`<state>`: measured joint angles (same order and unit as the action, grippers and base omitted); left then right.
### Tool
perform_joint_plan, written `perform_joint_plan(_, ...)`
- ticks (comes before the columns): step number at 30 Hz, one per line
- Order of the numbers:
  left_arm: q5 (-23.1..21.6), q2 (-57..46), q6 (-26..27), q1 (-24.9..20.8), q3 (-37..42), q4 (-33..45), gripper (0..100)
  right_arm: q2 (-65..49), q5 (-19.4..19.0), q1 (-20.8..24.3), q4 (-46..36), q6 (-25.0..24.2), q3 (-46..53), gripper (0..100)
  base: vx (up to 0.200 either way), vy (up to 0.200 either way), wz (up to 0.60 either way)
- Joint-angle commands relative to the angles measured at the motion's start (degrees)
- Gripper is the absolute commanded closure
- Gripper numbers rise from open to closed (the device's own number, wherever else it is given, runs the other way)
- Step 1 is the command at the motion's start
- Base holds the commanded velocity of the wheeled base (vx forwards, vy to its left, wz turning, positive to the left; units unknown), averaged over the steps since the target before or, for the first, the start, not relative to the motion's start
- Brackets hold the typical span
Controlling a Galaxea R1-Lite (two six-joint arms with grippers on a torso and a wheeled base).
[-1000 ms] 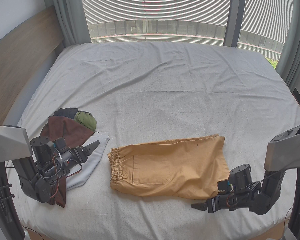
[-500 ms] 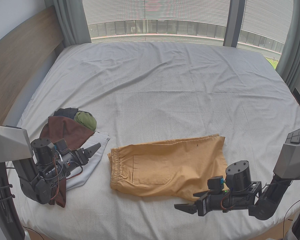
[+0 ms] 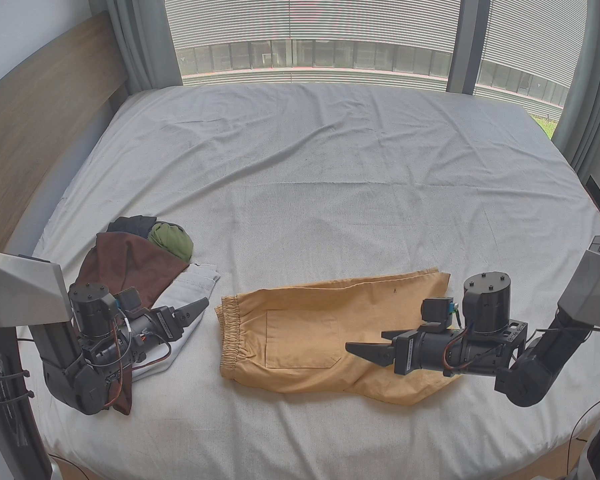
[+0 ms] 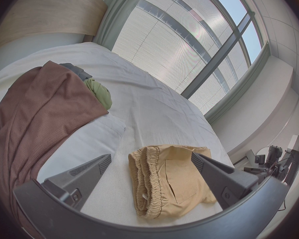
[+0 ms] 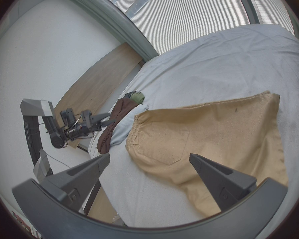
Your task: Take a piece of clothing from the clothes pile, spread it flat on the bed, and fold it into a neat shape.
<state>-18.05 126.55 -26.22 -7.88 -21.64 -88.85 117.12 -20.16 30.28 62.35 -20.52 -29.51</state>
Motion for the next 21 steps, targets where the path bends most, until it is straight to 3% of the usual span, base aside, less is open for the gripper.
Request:
perform_joint_plan(1, 0.0, 1.8, 0.0, -0.7, 0.8, 0.0, 0, 0.2, -0.1, -2.5, 0.1, 0.0, -1.2, 0, 0.0, 0.0, 0.0)
perform_joint_plan(21, 0.0, 9.5, -1.0, -5.7, 0.6, 0.0, 0, 0.2, -0.1, -4.8, 0.1, 0.2, -1.9, 0, 0.0, 0.0, 0.0)
